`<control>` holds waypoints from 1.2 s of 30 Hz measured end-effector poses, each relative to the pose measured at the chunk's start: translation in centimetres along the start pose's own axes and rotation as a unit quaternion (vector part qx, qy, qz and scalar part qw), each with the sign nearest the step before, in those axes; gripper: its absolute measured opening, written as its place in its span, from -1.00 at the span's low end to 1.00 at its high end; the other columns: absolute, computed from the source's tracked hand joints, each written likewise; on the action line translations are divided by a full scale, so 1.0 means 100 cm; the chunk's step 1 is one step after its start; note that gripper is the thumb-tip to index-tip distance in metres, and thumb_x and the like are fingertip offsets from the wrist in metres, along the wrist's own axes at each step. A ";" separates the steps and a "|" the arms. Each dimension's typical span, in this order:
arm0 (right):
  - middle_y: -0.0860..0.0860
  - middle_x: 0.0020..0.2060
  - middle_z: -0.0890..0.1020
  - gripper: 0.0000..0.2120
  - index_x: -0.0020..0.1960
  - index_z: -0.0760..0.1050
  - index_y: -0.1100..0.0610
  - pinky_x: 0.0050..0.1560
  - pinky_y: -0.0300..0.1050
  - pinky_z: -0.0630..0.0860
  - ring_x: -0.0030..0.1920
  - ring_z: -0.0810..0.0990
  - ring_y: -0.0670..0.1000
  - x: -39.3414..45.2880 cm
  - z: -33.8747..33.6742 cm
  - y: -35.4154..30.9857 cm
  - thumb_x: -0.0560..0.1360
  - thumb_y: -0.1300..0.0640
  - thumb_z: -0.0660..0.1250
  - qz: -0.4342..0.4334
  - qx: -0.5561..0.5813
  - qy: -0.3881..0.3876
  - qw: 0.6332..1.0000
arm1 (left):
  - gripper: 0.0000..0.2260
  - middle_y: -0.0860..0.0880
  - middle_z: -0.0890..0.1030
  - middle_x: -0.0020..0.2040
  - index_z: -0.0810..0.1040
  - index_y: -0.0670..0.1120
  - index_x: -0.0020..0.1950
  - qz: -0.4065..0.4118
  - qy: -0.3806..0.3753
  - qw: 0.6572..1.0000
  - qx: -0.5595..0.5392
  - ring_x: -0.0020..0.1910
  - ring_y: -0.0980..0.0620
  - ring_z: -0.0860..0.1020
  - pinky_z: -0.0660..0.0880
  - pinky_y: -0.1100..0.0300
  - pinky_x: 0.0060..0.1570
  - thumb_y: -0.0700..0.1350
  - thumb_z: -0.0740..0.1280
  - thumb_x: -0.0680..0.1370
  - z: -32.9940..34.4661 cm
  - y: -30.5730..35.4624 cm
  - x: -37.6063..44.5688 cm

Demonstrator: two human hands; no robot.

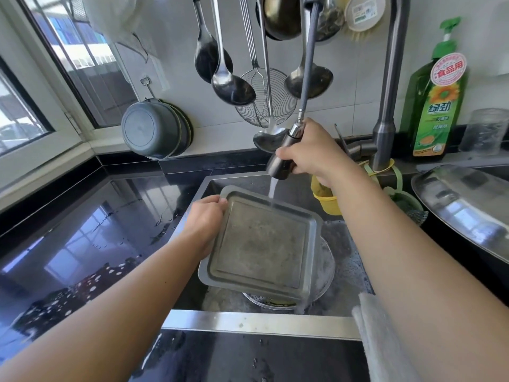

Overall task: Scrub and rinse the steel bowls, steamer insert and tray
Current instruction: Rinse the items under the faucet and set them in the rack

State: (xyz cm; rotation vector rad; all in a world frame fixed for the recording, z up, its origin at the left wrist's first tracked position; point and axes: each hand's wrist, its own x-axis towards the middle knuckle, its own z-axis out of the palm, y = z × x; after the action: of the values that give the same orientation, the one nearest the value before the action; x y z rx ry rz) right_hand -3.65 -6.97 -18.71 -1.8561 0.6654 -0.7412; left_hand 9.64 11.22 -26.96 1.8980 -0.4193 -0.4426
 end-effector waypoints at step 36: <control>0.13 0.03 0.67 -0.74 0.16 0.51 0.18 -0.09 0.12 0.70 0.05 0.67 0.07 -0.017 -0.013 -0.020 0.50 0.30 0.45 0.029 0.015 -0.142 0.989 | -0.76 -0.14 0.70 -0.09 0.63 -0.07 -0.11 -0.026 0.050 0.996 -0.073 -0.17 -0.09 0.65 0.67 0.03 -0.15 -0.08 0.28 0.71 0.014 0.027 0.006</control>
State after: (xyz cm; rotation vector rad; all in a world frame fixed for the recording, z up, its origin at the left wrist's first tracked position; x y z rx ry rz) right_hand -5.46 -5.79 -16.73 -1.8606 0.5191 -0.4357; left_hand 9.21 8.88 -24.97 1.7830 -0.2651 -0.4006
